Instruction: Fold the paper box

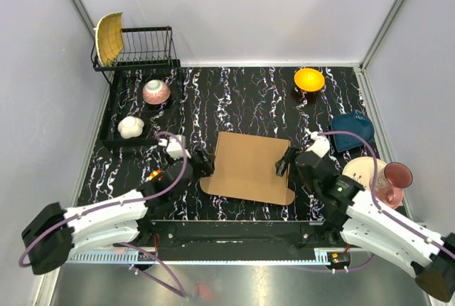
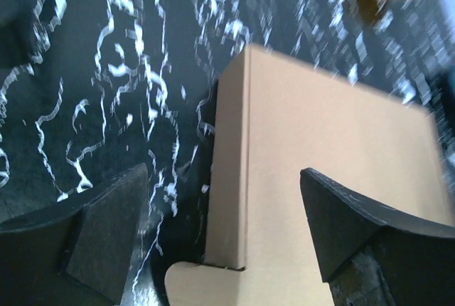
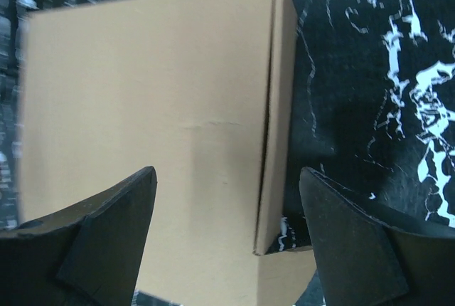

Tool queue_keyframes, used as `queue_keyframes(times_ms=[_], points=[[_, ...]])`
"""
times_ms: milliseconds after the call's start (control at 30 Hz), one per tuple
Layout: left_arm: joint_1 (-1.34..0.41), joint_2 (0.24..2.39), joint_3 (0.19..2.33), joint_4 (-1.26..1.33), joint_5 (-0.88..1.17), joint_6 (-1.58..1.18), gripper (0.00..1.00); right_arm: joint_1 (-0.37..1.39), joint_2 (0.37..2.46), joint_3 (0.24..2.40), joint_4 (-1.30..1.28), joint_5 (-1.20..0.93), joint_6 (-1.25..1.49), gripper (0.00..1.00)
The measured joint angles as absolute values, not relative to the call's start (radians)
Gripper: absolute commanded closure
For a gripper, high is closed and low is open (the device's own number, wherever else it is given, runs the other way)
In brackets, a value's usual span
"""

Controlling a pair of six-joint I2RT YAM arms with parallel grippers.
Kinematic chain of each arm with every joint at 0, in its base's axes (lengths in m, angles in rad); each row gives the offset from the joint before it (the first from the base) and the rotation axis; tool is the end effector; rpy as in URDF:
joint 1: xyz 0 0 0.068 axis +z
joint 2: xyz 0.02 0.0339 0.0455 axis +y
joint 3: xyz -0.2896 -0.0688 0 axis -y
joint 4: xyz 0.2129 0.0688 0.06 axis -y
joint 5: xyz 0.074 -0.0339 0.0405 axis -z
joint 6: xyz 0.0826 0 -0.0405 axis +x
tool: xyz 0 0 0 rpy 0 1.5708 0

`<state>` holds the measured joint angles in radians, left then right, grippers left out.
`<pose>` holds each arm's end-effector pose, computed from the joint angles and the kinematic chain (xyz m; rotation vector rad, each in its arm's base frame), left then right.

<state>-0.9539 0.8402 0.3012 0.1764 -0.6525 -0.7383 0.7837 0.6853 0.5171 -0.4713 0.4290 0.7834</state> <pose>0.1397 -0.1103 0.2219 -0.2295 1.8777 -0.5387 0.1201 0.0712 0.2313 0.2365 2.1636 0.4334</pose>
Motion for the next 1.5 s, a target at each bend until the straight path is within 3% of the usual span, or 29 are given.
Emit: queue_keyframes(times_ms=[133, 233, 267, 400, 600, 700, 1033, 1333, 1367, 1500], points=[[-0.944, 1.018, 0.3, 0.217, -0.58, -0.74, 0.11, 0.784, 0.828, 0.453, -0.405, 0.429, 0.808, 0.17], [-0.942, 1.119, 0.3, 0.266, -0.54, -0.743, 0.18, 0.784, 0.897, 0.437, -0.368, 0.428, 0.816, 0.24], [-0.939, 1.141, 0.3, 0.294, -0.53, -0.745, 0.26, 0.784, 0.912, 0.437, -0.347, 0.429, 0.817, 0.32], [-0.932, 1.225, 0.301, 0.432, -0.477, -0.748, 0.42, 0.783, 0.955, 0.435, -0.248, 0.426, 0.809, 0.47], [-0.914, 1.305, 0.283, 0.596, -0.442, -0.738, 0.57, 0.776, 1.016, 0.419, -0.132, 0.435, 0.782, 0.64], [-0.898, 1.329, 0.263, 0.667, -0.445, -0.736, 0.62, 0.769, 1.076, 0.419, -0.06, 0.442, 0.766, 0.68], [-0.871, 1.424, 0.241, 0.837, -0.498, -0.725, 0.64, 0.759, 1.23, 0.439, 0.137, 0.506, 0.717, 0.65], [-0.804, 1.525, 0.278, 0.931, -0.482, -0.711, 0.74, 0.732, 1.357, 0.505, 0.215, 0.534, 0.688, 0.66], [-0.804, 1.526, 0.276, 0.937, -0.482, -0.711, 0.73, 0.731, 1.357, 0.505, 0.216, 0.533, 0.686, 0.64], [-0.799, 1.5, 0.257, 0.933, -0.471, -0.723, 0.45, 0.729, 1.337, 0.505, 0.208, 0.524, 0.685, 0.36]])
